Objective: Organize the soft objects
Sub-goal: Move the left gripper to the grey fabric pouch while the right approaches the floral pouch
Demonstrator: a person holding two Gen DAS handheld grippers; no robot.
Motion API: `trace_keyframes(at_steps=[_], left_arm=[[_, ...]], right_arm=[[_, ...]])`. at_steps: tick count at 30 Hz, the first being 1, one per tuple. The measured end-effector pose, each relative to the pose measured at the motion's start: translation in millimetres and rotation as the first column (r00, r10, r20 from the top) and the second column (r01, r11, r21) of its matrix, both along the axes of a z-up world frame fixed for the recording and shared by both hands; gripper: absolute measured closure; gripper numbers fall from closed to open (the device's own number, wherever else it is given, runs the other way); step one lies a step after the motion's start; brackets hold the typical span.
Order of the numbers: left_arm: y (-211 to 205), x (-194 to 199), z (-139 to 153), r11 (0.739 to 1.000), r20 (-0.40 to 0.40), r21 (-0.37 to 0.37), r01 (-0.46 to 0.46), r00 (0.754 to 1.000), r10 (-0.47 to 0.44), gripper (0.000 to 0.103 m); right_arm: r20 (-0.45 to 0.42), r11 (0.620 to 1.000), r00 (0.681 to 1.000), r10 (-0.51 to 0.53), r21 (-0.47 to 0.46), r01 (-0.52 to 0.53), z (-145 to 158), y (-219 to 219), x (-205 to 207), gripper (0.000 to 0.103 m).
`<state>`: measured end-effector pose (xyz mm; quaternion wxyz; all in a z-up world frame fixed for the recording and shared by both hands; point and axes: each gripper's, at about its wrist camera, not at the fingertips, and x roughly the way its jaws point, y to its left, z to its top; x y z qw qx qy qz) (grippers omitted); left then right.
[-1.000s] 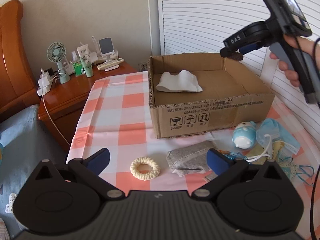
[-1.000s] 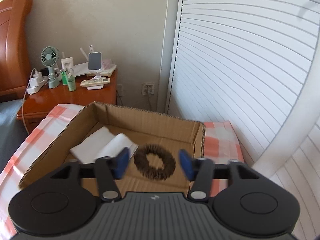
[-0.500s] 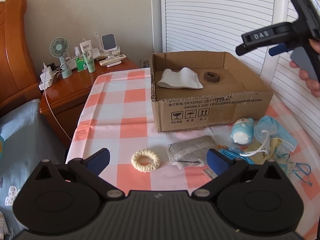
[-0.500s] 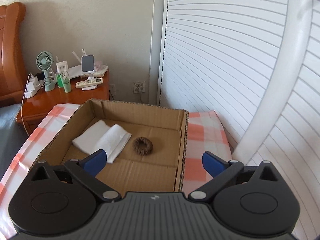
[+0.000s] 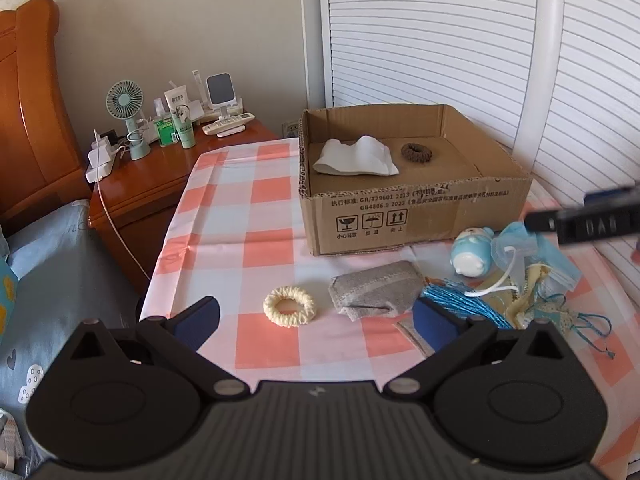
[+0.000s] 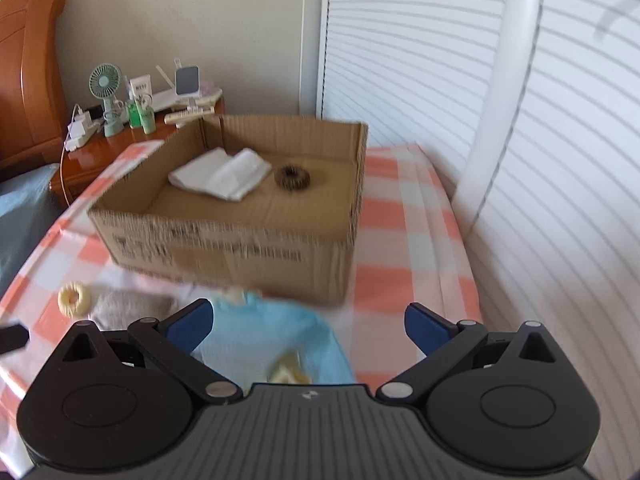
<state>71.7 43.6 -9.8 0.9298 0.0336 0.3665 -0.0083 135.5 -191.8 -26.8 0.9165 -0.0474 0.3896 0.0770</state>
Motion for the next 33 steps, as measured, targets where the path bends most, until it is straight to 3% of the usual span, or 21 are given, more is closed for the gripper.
trace_keyframes(at_steps=[5,11,20,33], left_arm=[[-4.9,-4.4,-0.8,1.000,-0.004,0.009,0.018,1.000,-0.018,0.001],[-11.8,-5.1,-2.4,0.999,-0.009,0.007,0.042,0.999,-0.042,0.001],[-19.8,-6.2,-4.3,0.998,-0.017,0.011,0.068,0.998,-0.068,0.001],[-27.1,-0.7,-14.8,0.995,-0.054,0.012,0.099,0.994,-0.098,0.001]], right_arm=[[-0.059,1.000,0.998,-0.028,0.002,0.029,-23.8,-11.6,-28.7,0.000],[-0.121,1.000,0.993,0.010,0.026,-0.007,-38.6,-8.8,-47.0,0.000],[-0.132,0.999,0.991,0.037,-0.021,-0.040,-52.7,12.8,-46.8,0.000],[-0.146,0.996,0.988,-0.058,-0.069,0.048,-58.2,-24.5,-57.3,0.000]])
